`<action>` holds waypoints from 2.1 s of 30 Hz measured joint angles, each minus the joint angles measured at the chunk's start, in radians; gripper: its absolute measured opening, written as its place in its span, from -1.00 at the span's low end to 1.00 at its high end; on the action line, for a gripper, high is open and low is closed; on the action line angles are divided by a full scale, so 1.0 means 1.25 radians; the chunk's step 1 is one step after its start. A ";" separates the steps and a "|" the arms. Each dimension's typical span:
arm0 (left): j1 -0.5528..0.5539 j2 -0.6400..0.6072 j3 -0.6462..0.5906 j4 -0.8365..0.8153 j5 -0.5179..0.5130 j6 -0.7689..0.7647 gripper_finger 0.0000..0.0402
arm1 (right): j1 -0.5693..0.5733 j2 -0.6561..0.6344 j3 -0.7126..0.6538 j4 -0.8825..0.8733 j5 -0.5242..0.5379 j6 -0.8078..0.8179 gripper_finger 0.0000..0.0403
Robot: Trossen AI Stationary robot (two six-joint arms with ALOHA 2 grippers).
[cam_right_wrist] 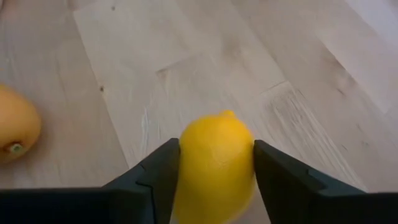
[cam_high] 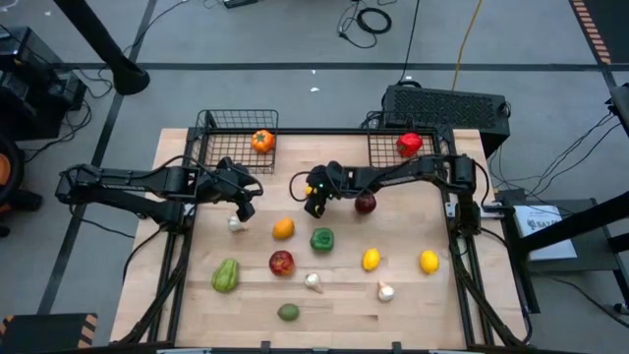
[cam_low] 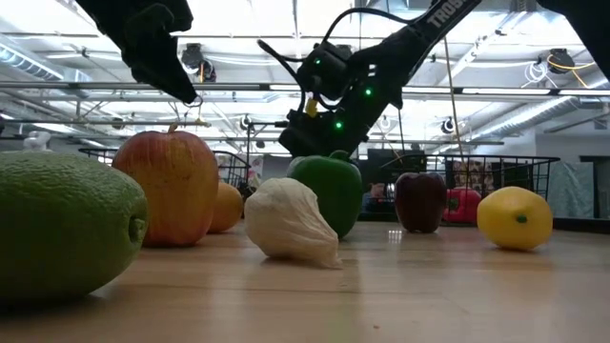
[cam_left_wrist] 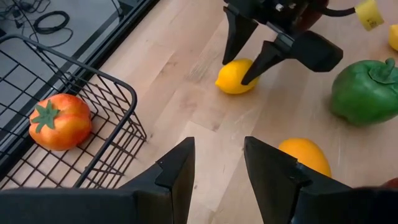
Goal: Sort produce into baskets
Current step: Put the top yellow lemon in the left basket
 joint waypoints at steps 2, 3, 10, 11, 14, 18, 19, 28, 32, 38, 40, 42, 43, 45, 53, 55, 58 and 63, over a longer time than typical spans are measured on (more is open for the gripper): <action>0.000 0.000 0.000 0.000 0.000 0.000 -0.26 | -0.004 0.002 0.000 0.005 -0.015 0.004 -0.13; 0.000 0.000 0.000 0.000 0.000 0.000 -0.26 | -0.005 0.002 0.000 0.004 -0.022 0.007 -0.15; 0.000 0.000 0.000 0.000 0.018 -0.001 -0.26 | -0.007 0.002 0.000 0.005 -0.044 0.010 -0.21; 0.000 0.000 0.000 0.000 0.018 -0.001 -0.26 | -0.008 0.001 0.000 0.006 -0.051 0.016 -0.23; 0.000 0.000 0.000 0.000 0.019 -0.001 -0.26 | -0.007 0.000 0.000 -0.003 -0.075 0.043 -0.24; 0.000 0.000 0.000 0.000 0.019 -0.001 -0.26 | -0.007 0.005 0.002 -0.022 -0.097 0.087 -0.11; 0.000 0.000 0.000 0.000 0.019 -0.001 -0.26 | -0.007 0.006 0.002 -0.026 -0.097 0.088 -0.05; 0.000 0.000 0.000 0.000 0.019 -0.001 -0.26 | -0.006 0.022 -0.004 -0.056 -0.083 0.073 0.24; 0.000 0.000 0.000 0.000 0.019 -0.001 -0.26 | -0.006 0.027 -0.004 -0.054 -0.073 0.066 0.09; 0.000 0.000 0.000 0.000 0.019 -0.002 -0.26 | -0.006 0.023 -0.004 -0.017 -0.070 0.059 -0.06; 0.000 0.000 0.000 0.000 0.019 -0.009 -0.26 | -0.006 0.012 0.001 -0.008 -0.072 0.053 -0.03; 0.000 -0.002 0.000 0.000 0.020 -0.036 -0.27 | -0.006 -0.003 0.017 -0.021 -0.073 0.038 0.03; 0.000 -0.007 0.000 -0.001 0.024 -0.042 -0.27 | -0.007 -0.010 0.030 -0.026 -0.073 0.028 0.06; 0.000 -0.018 0.012 0.000 0.035 -0.044 -0.27 | -0.013 -0.025 0.062 -0.017 -0.073 0.003 0.08; -0.059 -0.114 0.040 0.000 0.022 -0.079 -0.27 | -0.073 -0.021 0.246 0.059 -0.071 -0.098 0.06; -0.078 -0.137 0.040 0.000 -0.008 -0.079 -0.27 | -0.089 -0.007 0.282 0.097 -0.073 -0.099 0.07; -0.103 -0.164 0.040 0.000 -0.064 -0.071 -0.27 | -0.109 0.022 0.327 0.166 -0.077 -0.100 0.08; -0.122 -0.179 0.040 0.000 -0.097 -0.057 -0.27 | -0.126 0.099 0.405 0.214 -0.081 -0.089 0.09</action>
